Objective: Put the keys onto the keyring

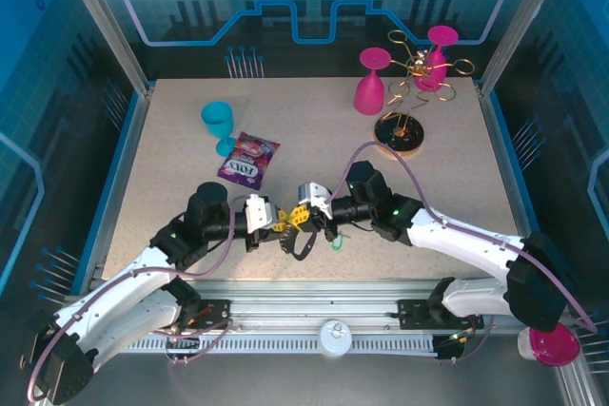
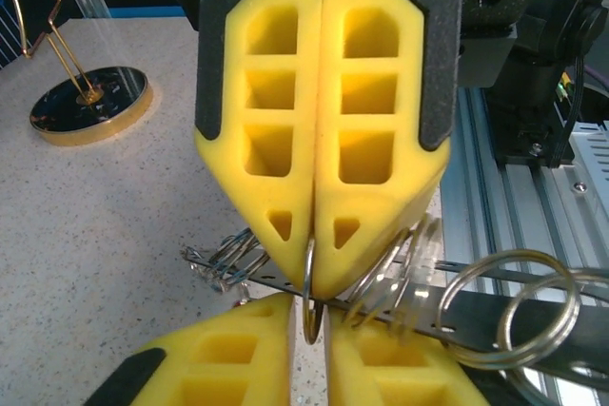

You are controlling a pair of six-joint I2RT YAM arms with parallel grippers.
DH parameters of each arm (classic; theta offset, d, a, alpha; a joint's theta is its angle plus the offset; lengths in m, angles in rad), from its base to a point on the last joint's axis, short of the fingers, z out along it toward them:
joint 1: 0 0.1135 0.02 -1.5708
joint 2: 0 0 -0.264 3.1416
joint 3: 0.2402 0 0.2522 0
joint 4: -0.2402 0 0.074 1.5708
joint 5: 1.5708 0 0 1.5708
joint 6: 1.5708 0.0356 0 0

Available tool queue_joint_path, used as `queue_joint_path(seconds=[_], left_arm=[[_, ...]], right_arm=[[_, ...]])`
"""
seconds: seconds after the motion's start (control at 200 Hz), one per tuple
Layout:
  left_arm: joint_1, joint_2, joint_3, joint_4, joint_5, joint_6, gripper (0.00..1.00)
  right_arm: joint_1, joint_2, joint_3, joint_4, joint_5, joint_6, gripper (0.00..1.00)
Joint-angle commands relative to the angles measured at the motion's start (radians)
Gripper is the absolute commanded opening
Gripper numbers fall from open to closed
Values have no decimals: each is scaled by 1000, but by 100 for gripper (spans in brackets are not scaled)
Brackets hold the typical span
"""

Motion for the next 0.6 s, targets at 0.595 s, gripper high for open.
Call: queue_joint_path(seconds=[0.595], left_arm=[[-8, -45, 6, -52, -80, 132, 30]], right_arm=[[23, -59, -7, -92, 89, -116, 0]])
